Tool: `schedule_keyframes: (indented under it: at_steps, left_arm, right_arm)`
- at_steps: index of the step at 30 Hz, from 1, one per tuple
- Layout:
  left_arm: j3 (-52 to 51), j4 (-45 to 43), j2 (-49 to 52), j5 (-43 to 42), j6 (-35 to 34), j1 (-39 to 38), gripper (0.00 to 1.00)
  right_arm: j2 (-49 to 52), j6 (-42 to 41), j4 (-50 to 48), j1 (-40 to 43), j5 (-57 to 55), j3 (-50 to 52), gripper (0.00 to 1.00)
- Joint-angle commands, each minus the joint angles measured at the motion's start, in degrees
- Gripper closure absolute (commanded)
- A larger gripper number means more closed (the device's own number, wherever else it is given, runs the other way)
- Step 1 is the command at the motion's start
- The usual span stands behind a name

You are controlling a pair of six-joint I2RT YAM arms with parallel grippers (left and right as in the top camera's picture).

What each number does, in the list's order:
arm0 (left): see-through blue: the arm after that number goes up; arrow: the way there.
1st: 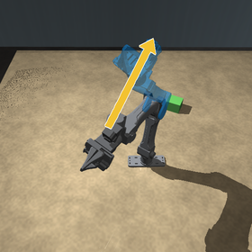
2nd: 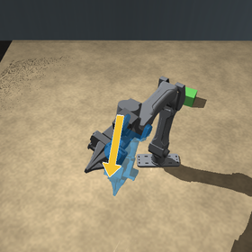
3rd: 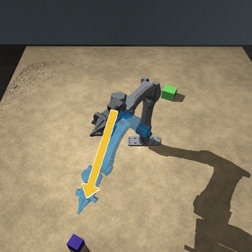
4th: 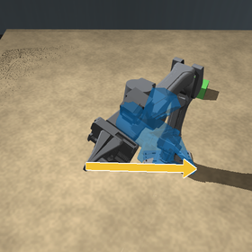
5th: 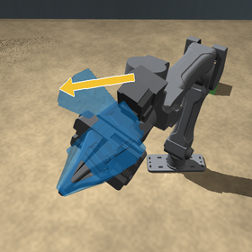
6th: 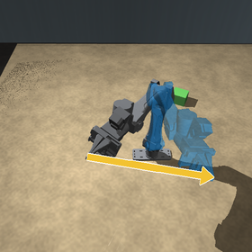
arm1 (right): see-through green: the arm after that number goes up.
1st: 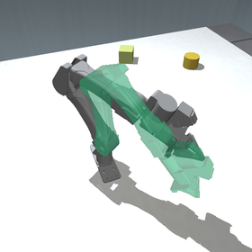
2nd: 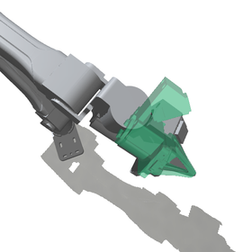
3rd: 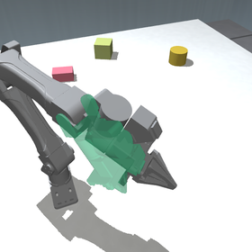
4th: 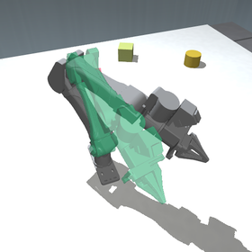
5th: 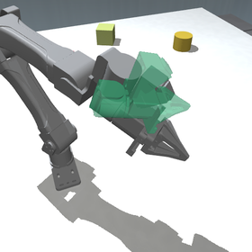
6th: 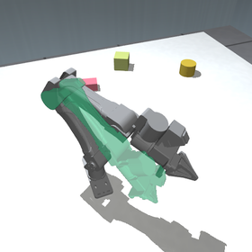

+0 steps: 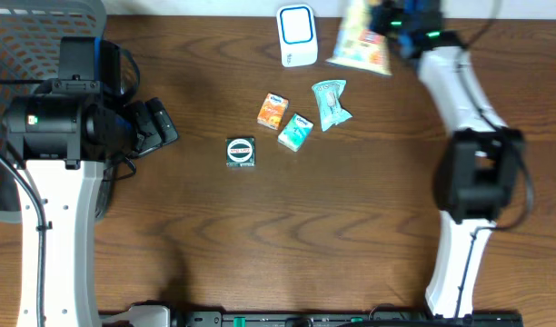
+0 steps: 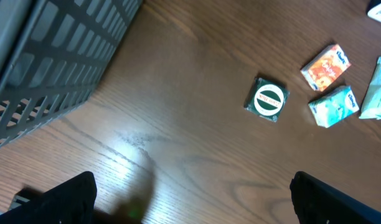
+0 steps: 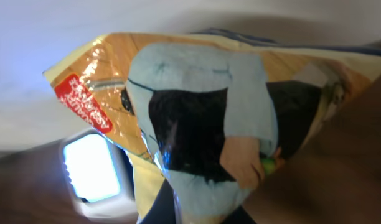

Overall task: Scan the item barcode
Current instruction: 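Hold the yellow bag up in front of the scanner, then carry the yellow bag to the right table edge and release it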

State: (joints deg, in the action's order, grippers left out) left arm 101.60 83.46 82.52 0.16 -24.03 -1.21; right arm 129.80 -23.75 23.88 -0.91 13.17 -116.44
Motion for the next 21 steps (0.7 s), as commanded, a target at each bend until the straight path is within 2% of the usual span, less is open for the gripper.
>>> schedule_keyframes:
  at_steps: [1,7,10,11,12,13,14,15,17,21]
  left_arm:
    - [-0.1,0.1,0.2,0.5,-0.2,0.3,0.02]
    - [-0.1,0.1,0.2,0.5,-0.2,0.3,0.02]
    - [-0.1,0.1,0.2,0.5,-0.2,0.3,0.02]
    - [-0.1,0.1,0.2,0.5,-0.2,0.3,0.02]
    - [-0.1,0.1,0.2,0.5,-0.2,0.3,0.02]
    - [-0.1,0.1,0.2,0.5,-0.2,0.3,0.03]
    - [-0.1,0.1,0.2,0.5,-0.2,0.3,0.03]
    - [-0.1,0.1,0.2,0.5,-0.2,0.3,0.02]
    - [-0.1,0.0,0.2,0.5,-0.2,0.3,0.03]
    - [-0.1,0.1,0.2,0.5,-0.2,0.3,0.02]
  right_arm:
    - [-8.5,13.4,7.5,5.9,-4.2,-1.9,0.99]
    - [-9.0,27.6,23.4,15.0,-15.7,-1.8,0.99]
    - [-8.0,30.7,27.8,19.0,-20.8,-1.8,0.99]
    - [-7.7,30.6,28.6,20.4,-22.6,-1.8,0.95]
    - [-7.4,30.4,29.2,21.8,-23.4,-1.7,0.69]
    - [-7.3,29.7,29.3,22.7,-23.4,-1.6,0.54]
    - [-7.3,28.6,29.4,23.6,-23.4,-1.6,0.32]
    - [-7.3,26.3,29.5,24.9,-23.4,-1.6,0.21]
    - [-7.3,22.7,29.7,26.5,-22.8,-1.6,0.12]
    - [-7.3,22.1,31.1,27.5,-14.9,-1.6,0.1]
